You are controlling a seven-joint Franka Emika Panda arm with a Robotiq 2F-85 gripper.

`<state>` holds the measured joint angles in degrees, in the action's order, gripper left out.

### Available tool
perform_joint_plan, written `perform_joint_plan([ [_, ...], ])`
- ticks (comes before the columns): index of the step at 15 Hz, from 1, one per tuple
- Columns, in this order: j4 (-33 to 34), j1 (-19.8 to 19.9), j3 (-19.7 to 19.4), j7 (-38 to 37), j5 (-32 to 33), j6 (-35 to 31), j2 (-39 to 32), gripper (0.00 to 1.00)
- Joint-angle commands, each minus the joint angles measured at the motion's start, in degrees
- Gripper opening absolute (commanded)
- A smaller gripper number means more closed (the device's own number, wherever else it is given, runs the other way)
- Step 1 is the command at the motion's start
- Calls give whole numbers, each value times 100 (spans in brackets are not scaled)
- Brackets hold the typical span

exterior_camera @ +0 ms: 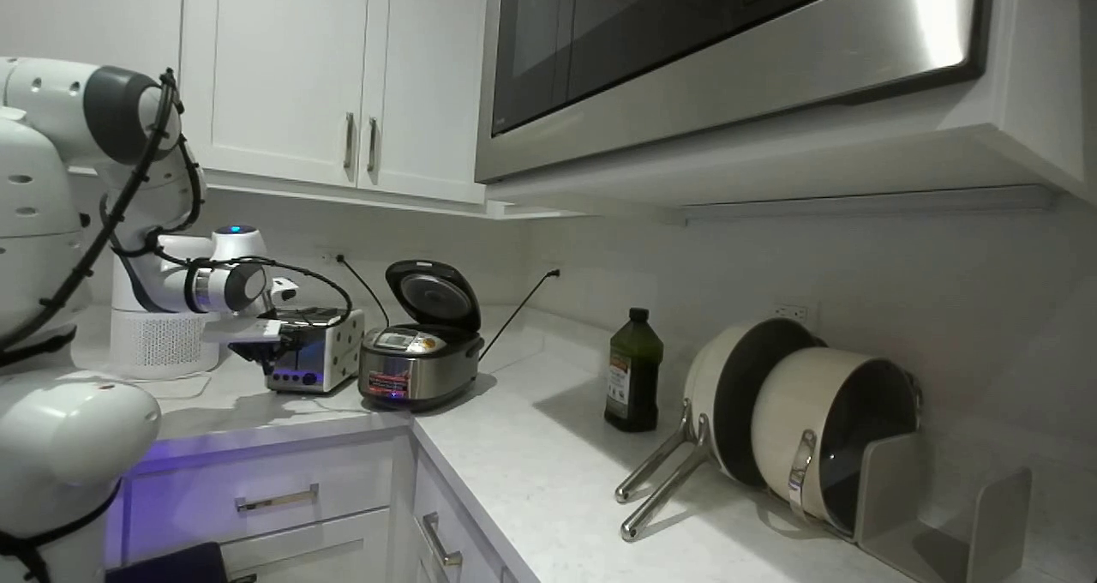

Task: Open the cooker, lift the lever on the toaster, and then close the cooker

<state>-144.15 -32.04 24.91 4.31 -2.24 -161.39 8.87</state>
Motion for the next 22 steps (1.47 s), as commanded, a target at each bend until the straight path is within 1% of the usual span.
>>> perform_joint_plan([
  [1, 58, 176, 113, -561, 185, 1068, 578, 0],
  [2, 100, 183, 125, -696, 158, 1493, 773, 0],
  [5, 450, 300, 197, -1126, 259, 2638, 1024, 0],
  [9, 1235, 489, 238, -1526, 269, 4370, 966, 0],
  [11, 1621, 597, 207, -1639, 211, 5086, 833, 0],
  [13, 1883, 721, 139, -1678, 143, 5539, 769, 0],
  [16, 2235, 946, -51, -1629, -23, 6017, 667, 0],
  [20, 2507, 1187, -331, -1618, -325, 6386, 616, 0],
  [22, 2608, 1269, -498, -1540, -629, 6564, 612, 0],
])
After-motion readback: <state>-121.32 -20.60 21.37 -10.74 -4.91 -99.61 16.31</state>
